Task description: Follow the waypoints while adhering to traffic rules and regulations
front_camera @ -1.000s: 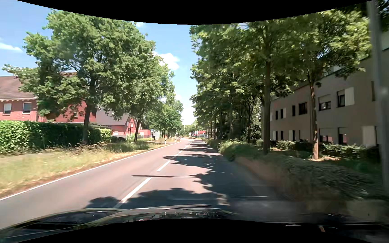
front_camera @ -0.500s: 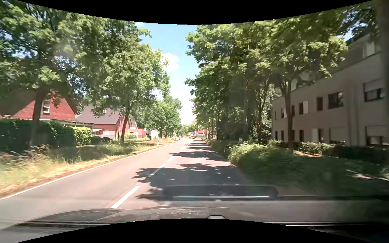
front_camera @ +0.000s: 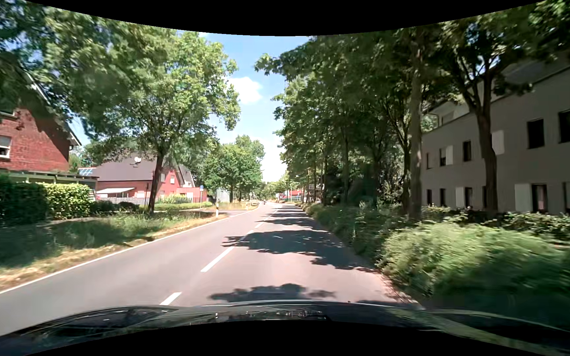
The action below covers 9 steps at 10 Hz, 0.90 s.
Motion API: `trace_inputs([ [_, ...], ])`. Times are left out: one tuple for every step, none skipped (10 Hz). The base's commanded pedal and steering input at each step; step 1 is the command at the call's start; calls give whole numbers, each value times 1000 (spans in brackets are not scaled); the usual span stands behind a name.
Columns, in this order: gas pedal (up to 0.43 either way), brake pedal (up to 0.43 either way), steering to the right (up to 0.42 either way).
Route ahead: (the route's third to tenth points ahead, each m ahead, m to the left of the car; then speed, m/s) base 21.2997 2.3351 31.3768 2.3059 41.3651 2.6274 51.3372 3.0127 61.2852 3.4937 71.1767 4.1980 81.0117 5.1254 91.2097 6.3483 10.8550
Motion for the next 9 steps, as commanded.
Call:
trace_inputs([
  [87, 0, 0],
  [87, 0, 6],
  [87, 0, 2],
  [87, 0, -1],
  [87, 0, -1],
  [87, 0, -1],
  [87, 0, -1],
  [79, 0, -1],
  [79, 0, -1],
])
